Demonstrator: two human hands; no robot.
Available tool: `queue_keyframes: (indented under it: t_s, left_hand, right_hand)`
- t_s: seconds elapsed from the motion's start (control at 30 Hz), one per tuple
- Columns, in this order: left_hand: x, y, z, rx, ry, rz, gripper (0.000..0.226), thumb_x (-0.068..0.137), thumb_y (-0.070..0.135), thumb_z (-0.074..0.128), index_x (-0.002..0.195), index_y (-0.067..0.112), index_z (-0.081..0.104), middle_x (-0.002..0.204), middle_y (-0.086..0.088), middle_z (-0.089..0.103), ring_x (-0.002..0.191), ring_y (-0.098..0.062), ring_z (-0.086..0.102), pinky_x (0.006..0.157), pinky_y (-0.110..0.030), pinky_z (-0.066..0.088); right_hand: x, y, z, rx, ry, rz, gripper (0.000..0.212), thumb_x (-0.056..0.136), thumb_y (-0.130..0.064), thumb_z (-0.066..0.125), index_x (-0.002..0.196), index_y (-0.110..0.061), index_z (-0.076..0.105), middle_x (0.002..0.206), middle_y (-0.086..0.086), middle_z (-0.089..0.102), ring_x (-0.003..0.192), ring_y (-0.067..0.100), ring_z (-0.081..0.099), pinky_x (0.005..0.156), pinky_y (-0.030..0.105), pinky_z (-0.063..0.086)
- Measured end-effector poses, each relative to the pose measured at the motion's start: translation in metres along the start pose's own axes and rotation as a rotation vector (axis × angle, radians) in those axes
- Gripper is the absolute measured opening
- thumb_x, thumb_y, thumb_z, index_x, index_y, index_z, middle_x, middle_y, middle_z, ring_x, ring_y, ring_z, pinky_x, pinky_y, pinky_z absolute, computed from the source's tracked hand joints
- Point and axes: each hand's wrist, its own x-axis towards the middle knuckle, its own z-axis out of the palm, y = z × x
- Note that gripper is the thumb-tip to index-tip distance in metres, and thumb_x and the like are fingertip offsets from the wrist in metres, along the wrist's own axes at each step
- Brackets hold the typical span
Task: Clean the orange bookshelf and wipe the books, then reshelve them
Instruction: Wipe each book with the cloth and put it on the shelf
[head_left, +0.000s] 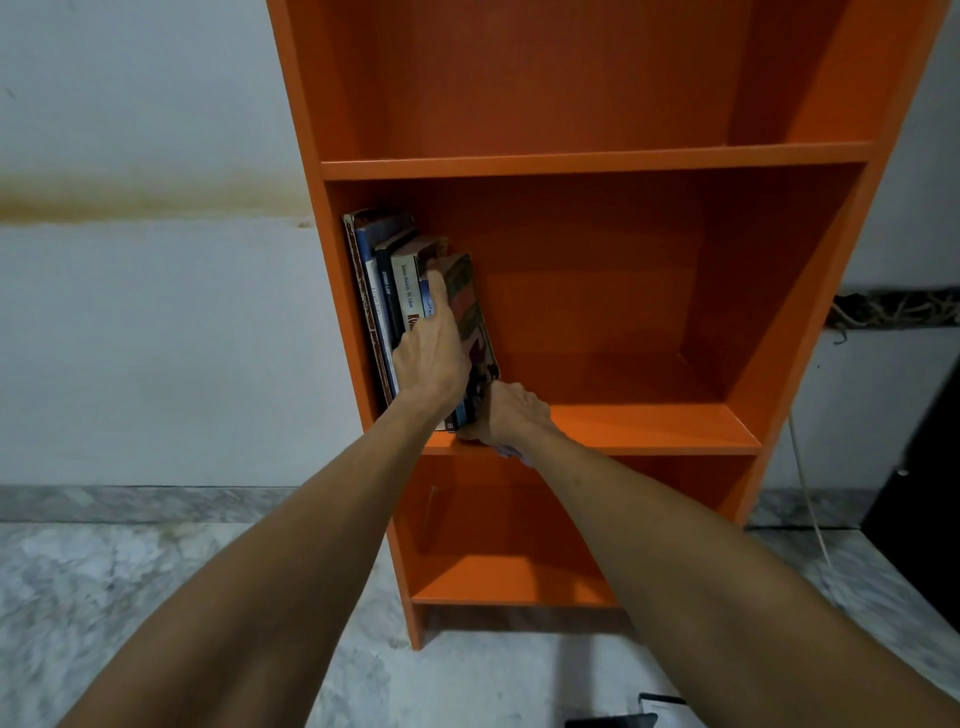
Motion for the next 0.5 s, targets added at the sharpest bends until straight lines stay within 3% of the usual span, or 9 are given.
queue_keyframes:
  t_s: [0.13, 0.23, 0.33, 0.5]
  left_hand:
    - [-0.007, 0.002, -0.004, 0.002, -0.020, -0.017, 0.101, 0.091, 0.018, 0.066, 0.152, 0.018, -0.015, 0.084, -0.013, 0.062, 0.056, -0.021, 0.050, 0.050, -0.034, 0.046]
    - [-0.017, 0.011, -0.012, -0.003, 0.004, -0.022, 0.102, 0.093, 0.017, 0.063, 0.151, 0.017, -0.020, 0.073, -0.006, 0.049, 0.047, -0.014, 0.040, 0.043, -0.029, 0.036]
    - [-0.039, 0.027, -0.021, -0.057, -0.021, -0.021, 0.096, 0.094, 0.016, 0.061, 0.152, 0.012, -0.015, 0.068, -0.004, 0.048, 0.048, -0.015, 0.041, 0.041, -0.029, 0.030]
    - [-0.098, 0.066, -0.011, -0.169, -0.108, -0.013, 0.080, 0.096, 0.026, 0.057, 0.154, 0.008, 0.005, 0.086, -0.014, 0.066, 0.073, -0.031, 0.063, 0.054, -0.038, 0.045]
  right_hand:
    - [-0.015, 0.017, -0.015, 0.024, 0.010, -0.019, 0.023, 0.080, -0.007, 0.073, 0.100, -0.014, 0.064, 0.095, 0.008, 0.069, 0.082, 0.024, 0.064, 0.064, 0.034, 0.046]
    - [-0.034, 0.036, -0.029, 0.052, 0.080, -0.043, 0.016, 0.094, -0.024, 0.060, 0.105, -0.014, 0.063, 0.098, 0.009, 0.067, 0.088, 0.030, 0.064, 0.065, 0.035, 0.042]
    - [-0.062, 0.063, -0.043, 0.079, 0.117, -0.053, 0.025, 0.100, -0.036, 0.051, 0.107, -0.014, 0.061, 0.099, 0.011, 0.066, 0.091, 0.034, 0.063, 0.066, 0.037, 0.039]
    - [-0.108, 0.126, -0.052, 0.120, 0.184, -0.015, 0.021, 0.093, -0.033, 0.056, 0.105, -0.016, 0.060, 0.095, 0.009, 0.064, 0.084, 0.033, 0.064, 0.061, 0.034, 0.040]
